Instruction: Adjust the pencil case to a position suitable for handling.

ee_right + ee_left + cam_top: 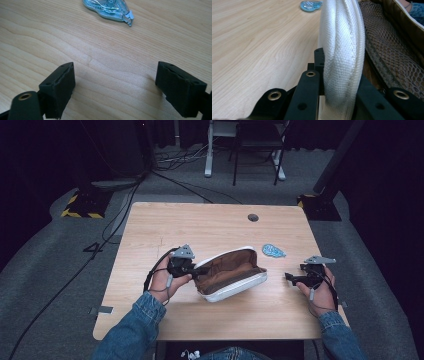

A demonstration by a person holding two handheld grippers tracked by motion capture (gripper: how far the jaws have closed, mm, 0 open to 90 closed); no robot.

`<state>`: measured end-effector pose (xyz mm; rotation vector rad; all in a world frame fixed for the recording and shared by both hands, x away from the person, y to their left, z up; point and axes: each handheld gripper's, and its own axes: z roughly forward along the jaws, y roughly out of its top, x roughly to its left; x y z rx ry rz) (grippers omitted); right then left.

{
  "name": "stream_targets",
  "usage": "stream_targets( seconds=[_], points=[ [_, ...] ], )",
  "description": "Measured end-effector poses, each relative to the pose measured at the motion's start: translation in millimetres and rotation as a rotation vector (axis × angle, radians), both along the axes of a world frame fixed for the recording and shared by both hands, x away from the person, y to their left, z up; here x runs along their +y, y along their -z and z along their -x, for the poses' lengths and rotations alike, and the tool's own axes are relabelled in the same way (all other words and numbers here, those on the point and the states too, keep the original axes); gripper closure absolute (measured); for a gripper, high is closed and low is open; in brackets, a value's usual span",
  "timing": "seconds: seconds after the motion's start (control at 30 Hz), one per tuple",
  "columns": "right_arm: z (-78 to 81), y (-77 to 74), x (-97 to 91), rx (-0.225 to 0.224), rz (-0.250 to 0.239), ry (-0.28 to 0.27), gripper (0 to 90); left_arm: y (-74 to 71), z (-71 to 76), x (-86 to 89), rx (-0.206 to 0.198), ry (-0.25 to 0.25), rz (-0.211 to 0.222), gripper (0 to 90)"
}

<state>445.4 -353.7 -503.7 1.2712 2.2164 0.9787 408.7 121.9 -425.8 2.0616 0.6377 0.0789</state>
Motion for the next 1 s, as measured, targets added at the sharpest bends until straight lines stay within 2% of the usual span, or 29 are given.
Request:
stream_targets(
  seconds=[0.23, 0.37, 0.8, 1.0],
  points=[
    [0.0, 0.1, 0.1, -0.001, -0.001, -0.002, 16.4, 12.7, 6.9, -8.9, 0.019, 0.035, -0.014, 86.3],
    [0.0, 0.0, 0.1, 0.000, 0.000, -0.004, 16.4, 15.8, 10.6, -12.5, 0.012, 0.045, -0.019, 86.3],
    [0.2, 0.0, 0.2, 0.000, 0.000, -0.006, 16.4, 32.1, 16.4, -19.8, 0.025, 0.094, 0.015, 86.2],
    [0.2, 0.0, 0.2, 0.000, 0.000, -0.007, 16.4, 38.5, 19.6, -27.0, 0.035, 0.122, -0.003, 86.0]
  ],
)
